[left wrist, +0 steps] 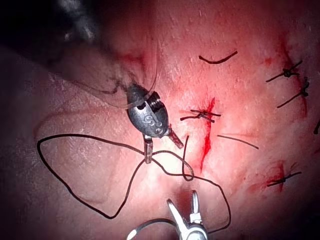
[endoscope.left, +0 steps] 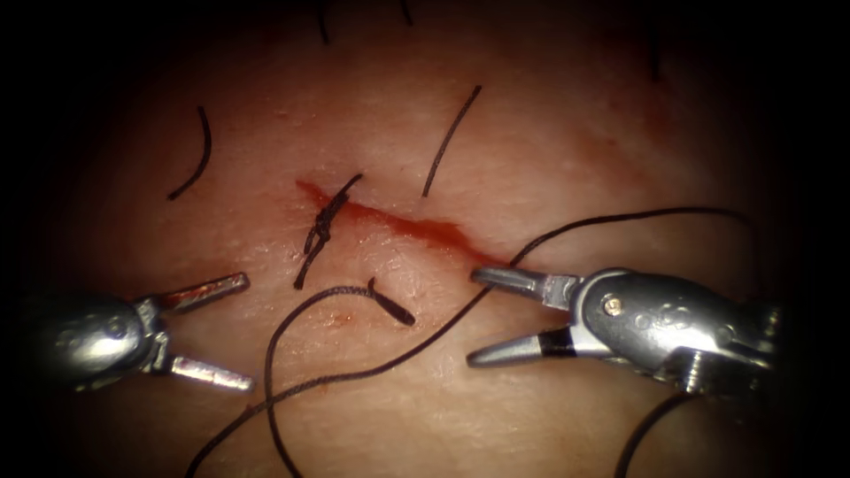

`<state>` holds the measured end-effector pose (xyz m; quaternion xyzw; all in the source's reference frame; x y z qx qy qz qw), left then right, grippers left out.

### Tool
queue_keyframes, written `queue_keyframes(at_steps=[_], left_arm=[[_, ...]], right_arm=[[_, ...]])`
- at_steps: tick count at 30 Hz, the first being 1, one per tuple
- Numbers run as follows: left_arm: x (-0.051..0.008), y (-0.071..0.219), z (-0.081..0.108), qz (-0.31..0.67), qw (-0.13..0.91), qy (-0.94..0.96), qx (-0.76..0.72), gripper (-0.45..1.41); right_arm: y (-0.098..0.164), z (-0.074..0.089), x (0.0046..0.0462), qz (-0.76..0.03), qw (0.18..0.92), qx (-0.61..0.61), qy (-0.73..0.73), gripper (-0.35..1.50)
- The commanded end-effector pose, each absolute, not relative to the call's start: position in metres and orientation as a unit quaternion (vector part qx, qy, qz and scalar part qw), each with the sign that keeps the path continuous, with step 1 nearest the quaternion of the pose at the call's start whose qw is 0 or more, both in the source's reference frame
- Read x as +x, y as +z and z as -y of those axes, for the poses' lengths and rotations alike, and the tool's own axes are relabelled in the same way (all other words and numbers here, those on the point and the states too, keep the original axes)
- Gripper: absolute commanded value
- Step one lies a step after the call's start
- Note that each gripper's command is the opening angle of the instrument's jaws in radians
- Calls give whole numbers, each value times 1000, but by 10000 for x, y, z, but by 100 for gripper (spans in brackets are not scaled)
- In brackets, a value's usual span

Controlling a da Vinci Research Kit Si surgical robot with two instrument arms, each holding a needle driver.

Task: Wound Closure
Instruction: Untangle the thread and adjust the positioning of the thread to clear the space

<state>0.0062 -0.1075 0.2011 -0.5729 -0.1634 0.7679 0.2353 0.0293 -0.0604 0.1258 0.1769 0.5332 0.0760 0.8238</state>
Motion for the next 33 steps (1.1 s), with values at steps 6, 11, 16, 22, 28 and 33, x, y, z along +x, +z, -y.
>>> queue_keyframes(at_steps=[6, 11, 16, 22, 28, 33], left_arm=[[38, 2012, 1078, 230, 284, 734, -572, 91], [34, 2030, 1065, 228, 316, 732, -559, 101], [48, 2044, 1057, 194, 343, 753, -526, 108], [54, 2044, 1060, 207, 341, 752, -525, 79], [28, 2041, 1068, 233, 322, 750, -529, -1], [20, 2045, 1063, 251, 307, 747, -533, -45]], right_arm=[[1245, 623, 308, -528, 830, 173, 46, 54], [1246, 627, 316, -511, 846, 145, 36, 54], [1247, 628, 318, -501, 854, 134, 30, 54], [1246, 629, 326, -501, 855, 131, 30, 54], [1243, 630, 334, -499, 858, 124, 26, 54], [1240, 632, 344, -496, 861, 110, 17, 54]])
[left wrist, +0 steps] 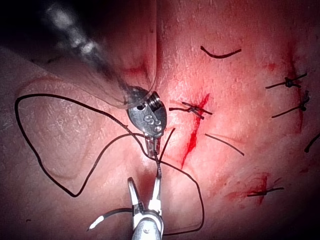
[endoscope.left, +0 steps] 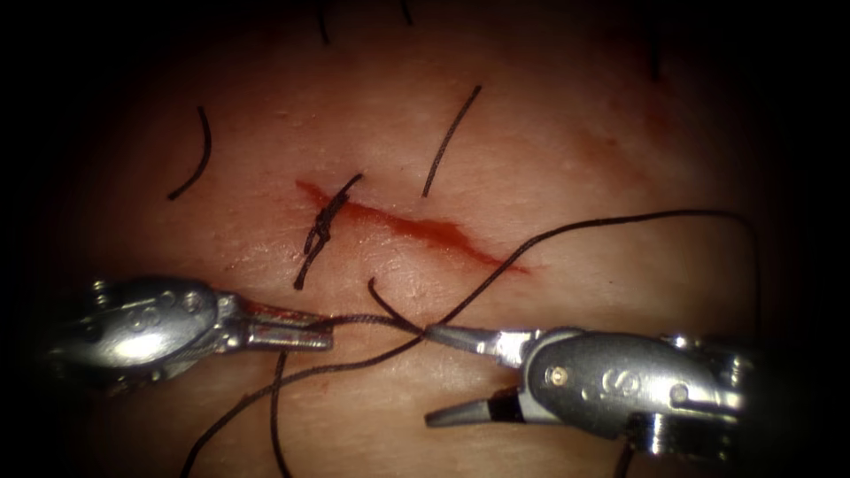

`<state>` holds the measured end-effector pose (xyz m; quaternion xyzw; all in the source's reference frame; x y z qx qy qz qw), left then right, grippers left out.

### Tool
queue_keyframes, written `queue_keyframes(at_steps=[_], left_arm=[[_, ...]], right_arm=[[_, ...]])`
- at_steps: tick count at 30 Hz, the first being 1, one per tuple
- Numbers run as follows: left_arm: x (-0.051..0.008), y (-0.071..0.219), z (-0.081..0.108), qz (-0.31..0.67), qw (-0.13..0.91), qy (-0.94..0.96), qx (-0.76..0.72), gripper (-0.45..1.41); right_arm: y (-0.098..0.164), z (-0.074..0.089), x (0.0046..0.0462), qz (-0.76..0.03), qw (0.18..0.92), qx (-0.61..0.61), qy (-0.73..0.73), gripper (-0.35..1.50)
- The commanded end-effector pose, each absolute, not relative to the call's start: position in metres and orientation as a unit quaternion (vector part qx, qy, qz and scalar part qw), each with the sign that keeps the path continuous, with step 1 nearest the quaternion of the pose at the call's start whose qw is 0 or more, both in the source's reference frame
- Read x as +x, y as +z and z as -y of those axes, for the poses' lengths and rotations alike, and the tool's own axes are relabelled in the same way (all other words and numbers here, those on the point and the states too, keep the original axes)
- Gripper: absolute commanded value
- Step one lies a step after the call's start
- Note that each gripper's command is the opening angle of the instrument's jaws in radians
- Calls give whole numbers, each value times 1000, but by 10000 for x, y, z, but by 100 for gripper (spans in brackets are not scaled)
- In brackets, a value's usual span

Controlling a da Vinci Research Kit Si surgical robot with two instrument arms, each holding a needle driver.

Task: Wound Closure
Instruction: Untangle the thread and adjust the positioning of the thread to clear the space

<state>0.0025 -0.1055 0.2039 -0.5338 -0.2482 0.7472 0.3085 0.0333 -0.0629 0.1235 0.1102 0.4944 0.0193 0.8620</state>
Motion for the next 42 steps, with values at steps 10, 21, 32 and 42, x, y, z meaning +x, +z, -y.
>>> queue_keyframes(at_steps=[10, 21, 32, 42], left_arm=[[30, 2049, 1057, 259, 299, 748, -533, -45], [45, 2049, 1049, 247, 309, 754, -525, -45], [44, 2035, 1053, 240, 308, 757, -523, -45], [65, 2032, 1046, 241, 308, 759, -521, -45]], right_arm=[[1244, 634, 381, -479, 873, 94, -5, 54], [1255, 631, 369, -460, 884, 81, -2, 46], [1289, 633, 395, -447, 892, 71, 1, 53], [1300, 636, 368, -418, 906, 73, -16, -35]])
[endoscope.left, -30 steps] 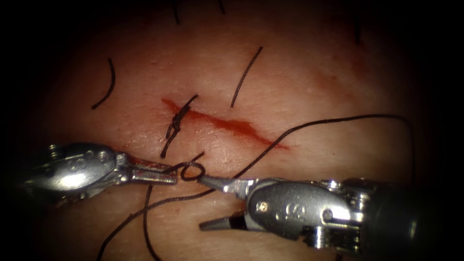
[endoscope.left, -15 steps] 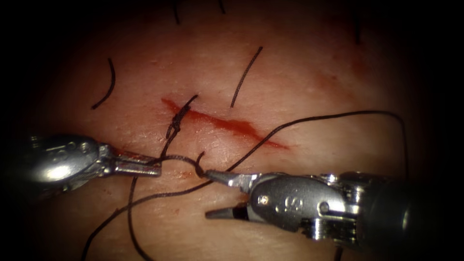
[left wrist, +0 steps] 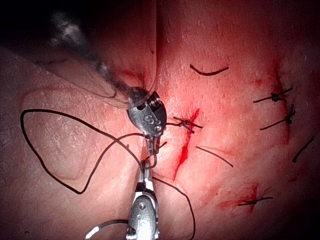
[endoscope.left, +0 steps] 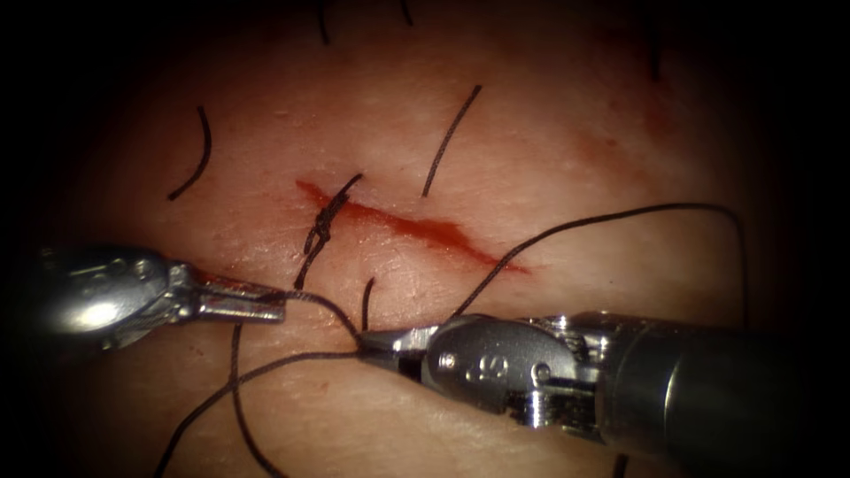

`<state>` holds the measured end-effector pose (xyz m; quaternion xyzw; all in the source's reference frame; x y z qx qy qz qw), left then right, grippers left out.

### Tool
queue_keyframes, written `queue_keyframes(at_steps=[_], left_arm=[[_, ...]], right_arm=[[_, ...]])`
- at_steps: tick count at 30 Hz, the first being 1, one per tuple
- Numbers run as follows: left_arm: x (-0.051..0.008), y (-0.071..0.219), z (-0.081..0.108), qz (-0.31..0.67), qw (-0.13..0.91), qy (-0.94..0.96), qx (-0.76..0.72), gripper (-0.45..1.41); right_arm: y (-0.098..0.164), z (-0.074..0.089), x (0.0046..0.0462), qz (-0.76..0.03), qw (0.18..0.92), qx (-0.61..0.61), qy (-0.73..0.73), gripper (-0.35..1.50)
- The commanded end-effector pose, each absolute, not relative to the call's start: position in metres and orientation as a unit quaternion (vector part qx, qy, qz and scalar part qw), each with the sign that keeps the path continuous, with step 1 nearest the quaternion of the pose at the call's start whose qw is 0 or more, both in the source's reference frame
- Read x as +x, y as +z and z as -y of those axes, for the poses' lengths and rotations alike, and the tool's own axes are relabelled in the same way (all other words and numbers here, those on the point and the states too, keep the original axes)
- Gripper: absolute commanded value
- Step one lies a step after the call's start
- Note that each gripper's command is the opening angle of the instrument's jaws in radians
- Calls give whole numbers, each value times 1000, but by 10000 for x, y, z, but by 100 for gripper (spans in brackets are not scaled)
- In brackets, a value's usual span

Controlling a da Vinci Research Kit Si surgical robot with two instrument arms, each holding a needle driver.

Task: Wound Closure
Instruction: Untangle the thread and adjust the positioning of the thread to clear the space

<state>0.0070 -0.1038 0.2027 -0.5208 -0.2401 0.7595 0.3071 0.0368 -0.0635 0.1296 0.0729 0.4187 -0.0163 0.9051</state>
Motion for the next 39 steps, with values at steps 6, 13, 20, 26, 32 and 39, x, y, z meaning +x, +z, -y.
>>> queue_keyframes(at_steps=[6, 13, 20, 26, 32, 39], left_arm=[[79, 2028, 1041, 235, 311, 758, -523, -45], [100, 2035, 1033, 226, 318, 760, -520, -45], [105, 2040, 1031, 221, 322, 761, -518, -45], [103, 2038, 1032, 219, 324, 761, -517, -45], [105, 2039, 1032, 218, 321, 762, -518, -45], [103, 2039, 1031, 217, 323, 763, -517, -45]], right_arm=[[1297, 633, 343, -406, 911, 73, -6, -35], [1275, 636, 281, -396, 916, 67, 3, -35], [1272, 639, 234, -397, 914, 63, 60, 101], [1278, 634, 236, -393, 913, 48, 96, 131], [1275, 631, 248, -392, 910, 57, 121, 148], [1265, 632, 283, -396, 908, 51, 123, 138]])
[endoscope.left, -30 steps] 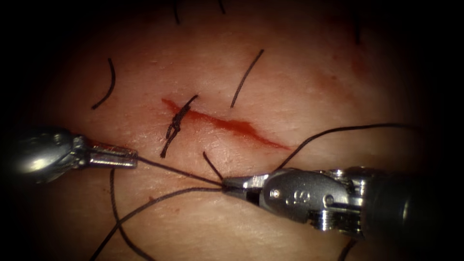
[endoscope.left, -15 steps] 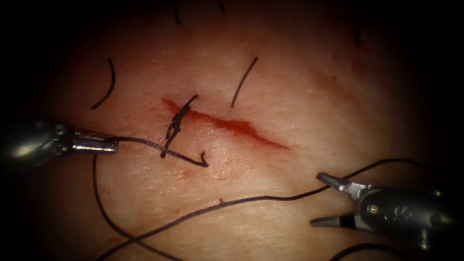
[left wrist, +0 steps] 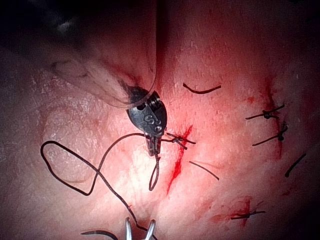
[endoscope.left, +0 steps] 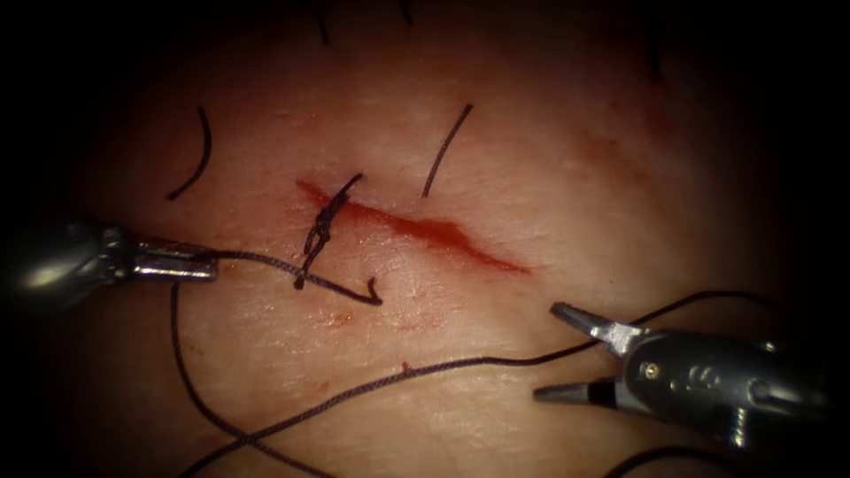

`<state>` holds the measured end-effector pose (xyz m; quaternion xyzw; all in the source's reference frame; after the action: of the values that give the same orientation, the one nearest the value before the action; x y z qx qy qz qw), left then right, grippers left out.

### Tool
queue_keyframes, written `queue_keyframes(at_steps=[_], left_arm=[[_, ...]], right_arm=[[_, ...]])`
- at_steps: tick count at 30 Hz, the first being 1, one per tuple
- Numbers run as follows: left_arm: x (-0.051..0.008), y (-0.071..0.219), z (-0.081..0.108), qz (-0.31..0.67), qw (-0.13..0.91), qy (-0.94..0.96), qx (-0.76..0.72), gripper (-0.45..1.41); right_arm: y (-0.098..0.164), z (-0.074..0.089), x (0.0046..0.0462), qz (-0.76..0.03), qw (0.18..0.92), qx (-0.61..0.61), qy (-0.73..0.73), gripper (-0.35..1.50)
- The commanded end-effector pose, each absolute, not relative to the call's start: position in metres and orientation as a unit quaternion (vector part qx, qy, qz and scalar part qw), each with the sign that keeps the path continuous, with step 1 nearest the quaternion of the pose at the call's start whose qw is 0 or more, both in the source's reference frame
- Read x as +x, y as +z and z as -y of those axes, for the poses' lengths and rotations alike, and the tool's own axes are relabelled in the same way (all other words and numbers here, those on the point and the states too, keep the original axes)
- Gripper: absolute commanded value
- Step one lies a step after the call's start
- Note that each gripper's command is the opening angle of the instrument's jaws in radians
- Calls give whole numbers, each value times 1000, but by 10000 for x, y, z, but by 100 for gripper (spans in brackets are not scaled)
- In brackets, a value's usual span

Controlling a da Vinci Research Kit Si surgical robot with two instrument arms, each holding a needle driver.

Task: Wound Closure
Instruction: Untangle the thread and adjust the positioning of the thread to clear the space

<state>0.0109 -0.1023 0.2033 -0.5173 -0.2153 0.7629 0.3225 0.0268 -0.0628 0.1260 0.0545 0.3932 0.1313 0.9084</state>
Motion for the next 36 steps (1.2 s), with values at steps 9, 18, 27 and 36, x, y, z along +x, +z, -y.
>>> queue_keyframes(at_steps=[9, 18, 27, 36], left_arm=[[109, 2042, 1028, 218, 321, 763, -517, -45], [117, 2052, 1023, 217, 319, 764, -517, -45], [127, 2060, 1022, 217, 316, 765, -518, -45], [134, 2060, 1022, 215, 318, 765, -517, -45]], right_arm=[[1265, 651, 237, -349, 933, 83, -33, -35], [1241, 668, 33, -265, 959, 97, -24, -35], [1216, 670, -98, -220, 971, 91, 13, -35], [1210, 673, -164, -157, 984, 82, 37, -35]])
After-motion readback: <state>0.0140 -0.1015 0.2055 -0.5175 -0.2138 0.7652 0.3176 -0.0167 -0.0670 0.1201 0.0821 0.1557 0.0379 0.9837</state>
